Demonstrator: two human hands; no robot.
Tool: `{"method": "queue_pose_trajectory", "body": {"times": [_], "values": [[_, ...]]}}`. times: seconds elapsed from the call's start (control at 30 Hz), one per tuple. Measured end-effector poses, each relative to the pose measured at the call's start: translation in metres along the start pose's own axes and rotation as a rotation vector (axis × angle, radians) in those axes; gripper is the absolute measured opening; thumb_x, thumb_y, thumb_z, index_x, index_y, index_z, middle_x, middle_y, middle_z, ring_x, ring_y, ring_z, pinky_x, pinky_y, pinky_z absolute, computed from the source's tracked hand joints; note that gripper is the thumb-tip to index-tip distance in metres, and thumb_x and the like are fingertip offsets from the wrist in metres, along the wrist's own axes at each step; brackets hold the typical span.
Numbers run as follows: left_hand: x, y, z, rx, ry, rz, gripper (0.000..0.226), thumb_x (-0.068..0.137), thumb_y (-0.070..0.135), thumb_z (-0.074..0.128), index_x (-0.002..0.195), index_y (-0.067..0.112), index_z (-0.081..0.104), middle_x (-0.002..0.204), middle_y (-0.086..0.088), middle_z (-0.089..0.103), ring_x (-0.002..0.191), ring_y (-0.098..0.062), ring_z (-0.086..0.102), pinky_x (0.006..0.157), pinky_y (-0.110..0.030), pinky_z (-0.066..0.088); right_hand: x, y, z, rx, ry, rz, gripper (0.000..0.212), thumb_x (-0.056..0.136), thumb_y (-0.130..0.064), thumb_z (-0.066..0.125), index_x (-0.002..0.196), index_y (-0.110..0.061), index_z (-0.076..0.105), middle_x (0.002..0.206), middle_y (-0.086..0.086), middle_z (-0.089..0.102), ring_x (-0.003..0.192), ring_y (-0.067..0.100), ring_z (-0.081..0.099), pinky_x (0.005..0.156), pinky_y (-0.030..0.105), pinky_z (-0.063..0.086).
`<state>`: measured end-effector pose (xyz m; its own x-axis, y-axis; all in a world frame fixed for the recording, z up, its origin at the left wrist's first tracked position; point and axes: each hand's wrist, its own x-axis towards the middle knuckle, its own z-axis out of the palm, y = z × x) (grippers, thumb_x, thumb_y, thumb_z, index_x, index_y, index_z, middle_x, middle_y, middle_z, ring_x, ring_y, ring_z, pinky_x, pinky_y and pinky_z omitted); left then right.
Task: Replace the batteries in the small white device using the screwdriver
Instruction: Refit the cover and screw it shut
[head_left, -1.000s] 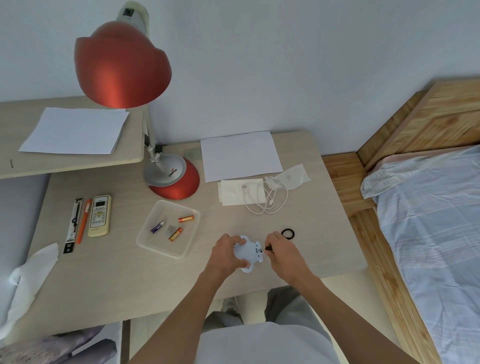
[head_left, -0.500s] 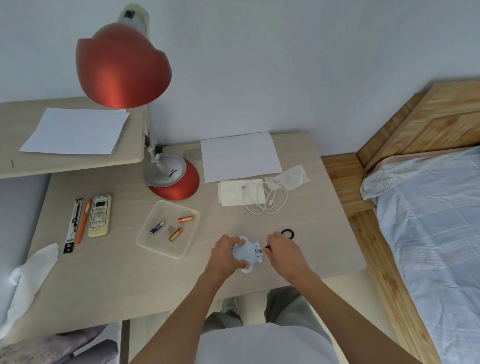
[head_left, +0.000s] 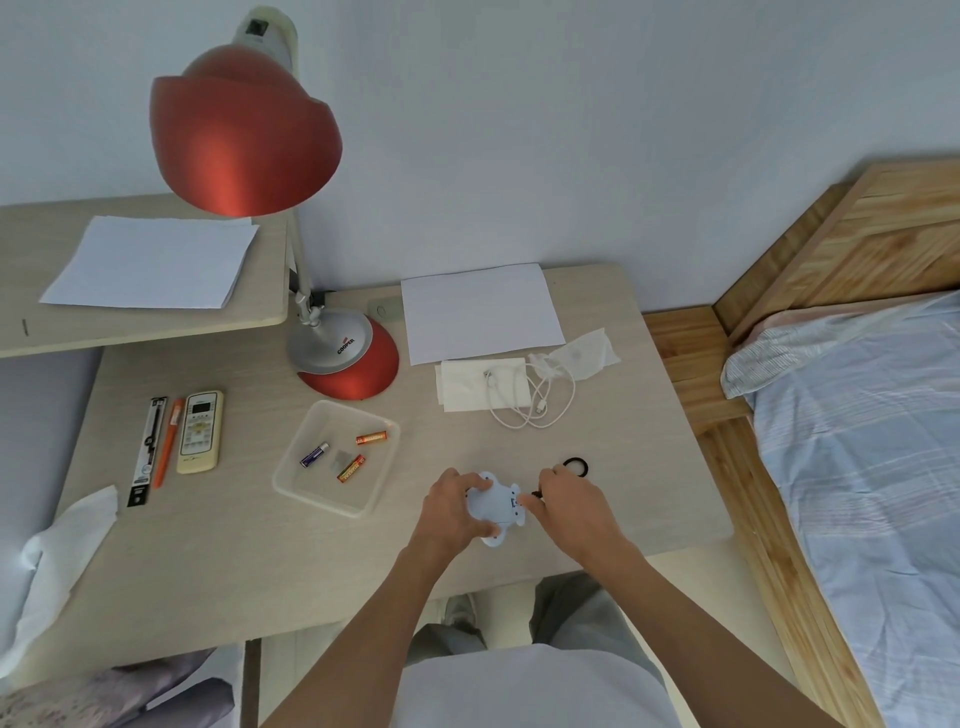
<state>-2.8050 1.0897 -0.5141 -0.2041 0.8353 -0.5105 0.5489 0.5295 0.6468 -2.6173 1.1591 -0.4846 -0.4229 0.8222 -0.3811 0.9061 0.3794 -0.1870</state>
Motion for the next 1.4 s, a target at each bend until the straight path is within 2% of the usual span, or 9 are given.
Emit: {"method": "queue_pose_trajectory", "body": {"times": [0.1, 0.37, 0.47, 0.53, 0.7, 0.8, 1.0, 1.2, 1.4], "values": [[0.001, 0.0, -0.001, 0.002, -0.006, 0.003, 0.078, 0.071, 0.028, 0.099, 0.141, 0.021, 0.064, 0.128, -0.006, 0.056, 0.116, -0.021, 0.058, 0.09, -0.023, 0.045, 0.004, -0.001, 0.0, -0.041, -0.025, -0.013, 0.023, 0.11, -0.032, 0.052, 0.102, -0.013, 0.061, 0.103, 0.005, 0.063, 0.084, 0.024, 0.065, 0.074, 0.035, 0.054], [0.001, -0.001, -0.002, -0.017, -0.008, -0.001, 0.077, 0.068, 0.026, 0.1, 0.138, 0.023, 0.066, 0.124, -0.004, 0.057, 0.114, -0.022, 0.059, 0.088, -0.025, 0.045, 0.0, 0.0, -0.001, 0.065, -0.026, -0.123, 0.001, 0.104, -0.013, 0.058, 0.104, -0.012, 0.059, 0.104, 0.002, 0.058, 0.085, 0.023, 0.06, 0.078, 0.042, 0.056], [0.002, -0.001, -0.002, -0.004, -0.01, 0.004, 0.078, 0.068, 0.026, 0.099, 0.138, 0.023, 0.067, 0.122, -0.003, 0.056, 0.107, -0.018, 0.056, 0.085, -0.024, 0.042, -0.004, 0.0, -0.001, 0.092, -0.019, -0.125, 0.006, 0.101, -0.007, 0.059, 0.103, -0.013, 0.058, 0.103, 0.001, 0.057, 0.082, 0.023, 0.059, 0.076, 0.042, 0.056], [0.002, -0.002, -0.002, -0.003, -0.007, 0.006, 0.078, 0.068, 0.027, 0.099, 0.139, 0.024, 0.066, 0.122, -0.003, 0.056, 0.106, -0.017, 0.054, 0.085, -0.024, 0.042, -0.004, 0.0, 0.0, 0.101, -0.014, -0.108, 0.001, 0.103, -0.013, 0.058, 0.104, -0.014, 0.058, 0.105, 0.0, 0.057, 0.082, 0.022, 0.059, 0.076, 0.041, 0.056], [0.002, -0.002, -0.001, 0.002, -0.002, 0.013, 0.077, 0.069, 0.027, 0.099, 0.139, 0.024, 0.066, 0.124, -0.003, 0.056, 0.106, -0.016, 0.053, 0.085, -0.023, 0.042, 0.0, -0.001, -0.003, -0.045, -0.018, -0.023, 0.032, 0.11, -0.043, 0.05, 0.101, -0.013, 0.061, 0.096, 0.002, 0.057, 0.076, 0.019, 0.055, 0.07, 0.032, 0.049], [0.003, -0.003, -0.001, 0.0, -0.001, 0.013, 0.076, 0.069, 0.026, 0.099, 0.138, 0.023, 0.067, 0.124, -0.003, 0.056, 0.106, -0.015, 0.053, 0.085, -0.023, 0.041, 0.004, -0.003, -0.004, -0.164, -0.057, -0.033, 0.02, 0.11, -0.027, 0.053, 0.094, -0.016, 0.058, 0.088, 0.0, 0.053, 0.074, 0.019, 0.056, 0.066, 0.03, 0.045], [0.003, -0.003, 0.001, -0.002, 0.008, -0.002, 0.077, 0.071, 0.027, 0.098, 0.14, 0.024, 0.065, 0.128, -0.004, 0.056, 0.115, -0.02, 0.056, 0.09, -0.024, 0.044, 0.004, -0.011, -0.006, -0.125, -0.048, -0.105, 0.001, 0.103, -0.015, 0.059, 0.102, -0.015, 0.059, 0.101, 0.001, 0.058, 0.078, 0.017, 0.049, 0.069, 0.033, 0.049], [0.002, -0.005, 0.001, -0.023, 0.011, 0.005, 0.075, 0.071, 0.027, 0.099, 0.139, 0.025, 0.066, 0.124, -0.004, 0.056, 0.112, -0.02, 0.055, 0.09, -0.027, 0.046, -0.006, -0.007, -0.015, -0.067, 0.067, -0.091, 0.009, 0.103, -0.023, 0.054, 0.104, -0.019, 0.062, 0.102, -0.003, 0.061, 0.084, 0.017, 0.056, 0.071, 0.033, 0.055], [0.003, -0.009, 0.001, -0.037, 0.002, 0.011, 0.073, 0.07, 0.026, 0.1, 0.136, 0.023, 0.067, 0.123, -0.006, 0.056, 0.116, -0.025, 0.057, 0.099, -0.038, 0.053, -0.011, 0.027, -0.032, 0.126, 0.278, 0.08, 0.012, 0.101, -0.034, 0.063, 0.101, -0.024, 0.07, 0.099, -0.008, 0.065, 0.086, 0.014, 0.065, 0.072, 0.035, 0.058]]}}
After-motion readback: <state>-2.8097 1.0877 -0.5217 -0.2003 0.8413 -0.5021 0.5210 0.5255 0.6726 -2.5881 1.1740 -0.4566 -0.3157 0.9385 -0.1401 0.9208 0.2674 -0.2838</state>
